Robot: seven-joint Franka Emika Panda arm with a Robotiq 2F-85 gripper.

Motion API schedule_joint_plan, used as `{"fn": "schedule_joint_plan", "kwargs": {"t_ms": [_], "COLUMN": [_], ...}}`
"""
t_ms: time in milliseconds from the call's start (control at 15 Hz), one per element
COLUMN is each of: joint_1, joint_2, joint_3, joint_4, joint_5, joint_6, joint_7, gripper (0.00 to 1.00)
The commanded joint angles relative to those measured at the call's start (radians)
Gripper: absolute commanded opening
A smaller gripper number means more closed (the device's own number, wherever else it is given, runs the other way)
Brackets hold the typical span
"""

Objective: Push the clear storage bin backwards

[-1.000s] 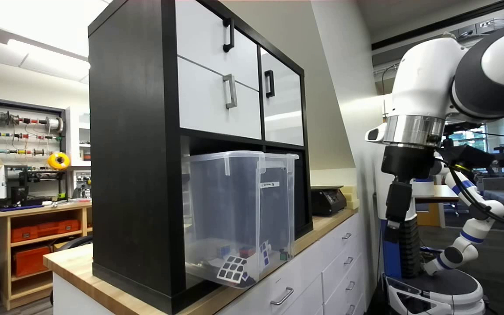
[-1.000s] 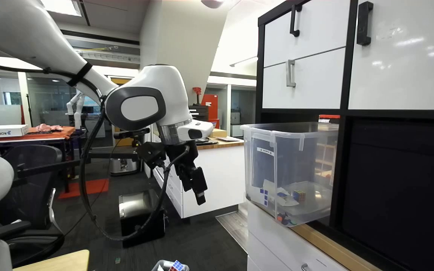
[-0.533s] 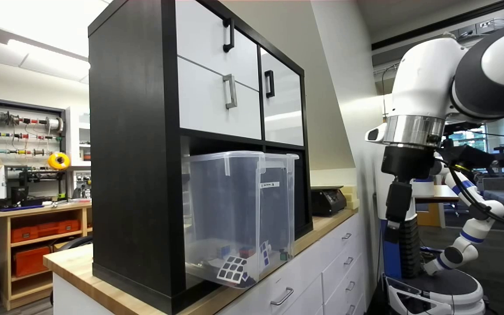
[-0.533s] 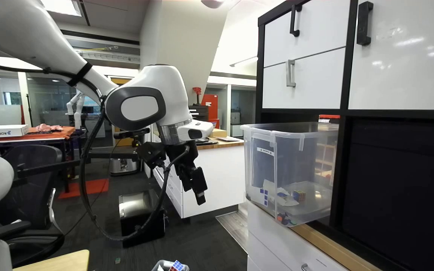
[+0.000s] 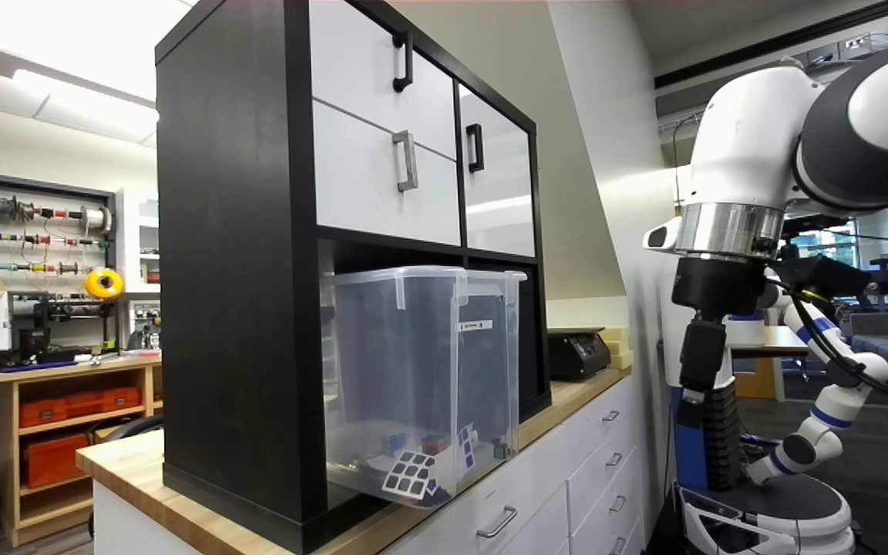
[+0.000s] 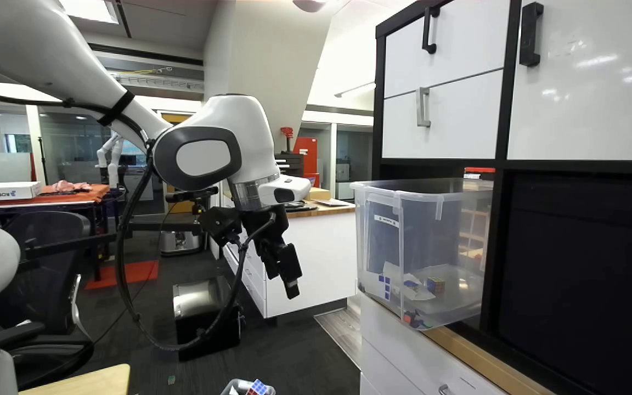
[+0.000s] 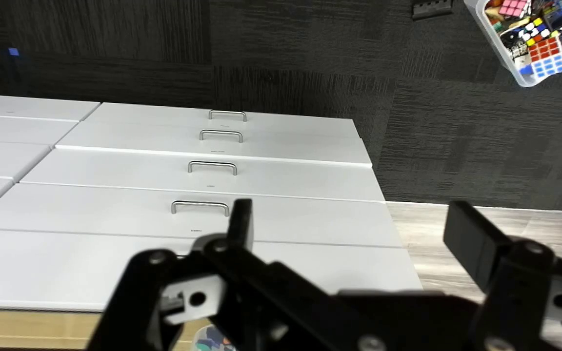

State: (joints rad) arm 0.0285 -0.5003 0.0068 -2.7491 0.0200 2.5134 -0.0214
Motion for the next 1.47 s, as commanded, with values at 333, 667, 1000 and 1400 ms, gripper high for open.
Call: {"fn": "schedule_joint_plan", "kwargs": {"t_ms": [333, 667, 1000, 1400], "joint_1": [0.000, -0.004, -0.015, -0.012], "joint_2": [0.041, 0.126, 0.233, 0.375], "joint_3": [0.014, 0.041, 0.059, 0.050], "joint_4": [0.013, 0.063, 0.160, 0.306], "joint_5": [-0.007, -0.025, -0.052, -0.078], "joint_6": [0.084, 0.198, 0.276, 0.341], "joint_7": [0.014, 0.023, 0.028, 0.015], "gripper": [1.00, 1.00, 1.00, 1.00]}}
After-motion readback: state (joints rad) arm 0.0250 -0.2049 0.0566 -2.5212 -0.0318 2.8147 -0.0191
